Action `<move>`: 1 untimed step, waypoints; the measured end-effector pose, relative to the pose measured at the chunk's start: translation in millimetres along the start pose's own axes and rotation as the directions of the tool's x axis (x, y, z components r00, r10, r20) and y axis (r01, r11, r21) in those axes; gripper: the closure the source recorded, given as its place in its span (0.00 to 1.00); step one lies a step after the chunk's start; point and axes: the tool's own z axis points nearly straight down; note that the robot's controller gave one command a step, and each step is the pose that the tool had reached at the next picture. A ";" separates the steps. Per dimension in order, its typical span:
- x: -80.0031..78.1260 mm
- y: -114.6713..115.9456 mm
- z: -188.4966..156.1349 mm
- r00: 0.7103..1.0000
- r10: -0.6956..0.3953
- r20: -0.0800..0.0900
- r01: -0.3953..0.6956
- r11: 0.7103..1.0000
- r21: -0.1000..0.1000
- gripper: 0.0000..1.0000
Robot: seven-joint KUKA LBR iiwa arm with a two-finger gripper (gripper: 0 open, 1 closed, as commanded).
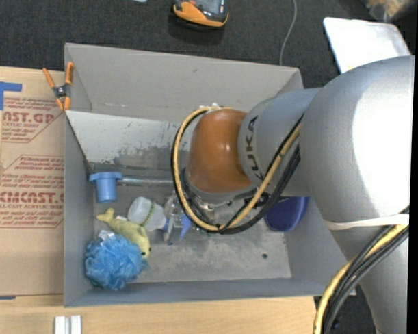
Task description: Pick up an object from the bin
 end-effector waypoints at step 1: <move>0.0 0.0 0.0 1.000 0.000 0.000 0.000 1.000 0.000 1.00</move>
Offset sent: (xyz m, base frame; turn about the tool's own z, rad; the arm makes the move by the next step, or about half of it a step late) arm 0.0000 0.0000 0.0000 0.0000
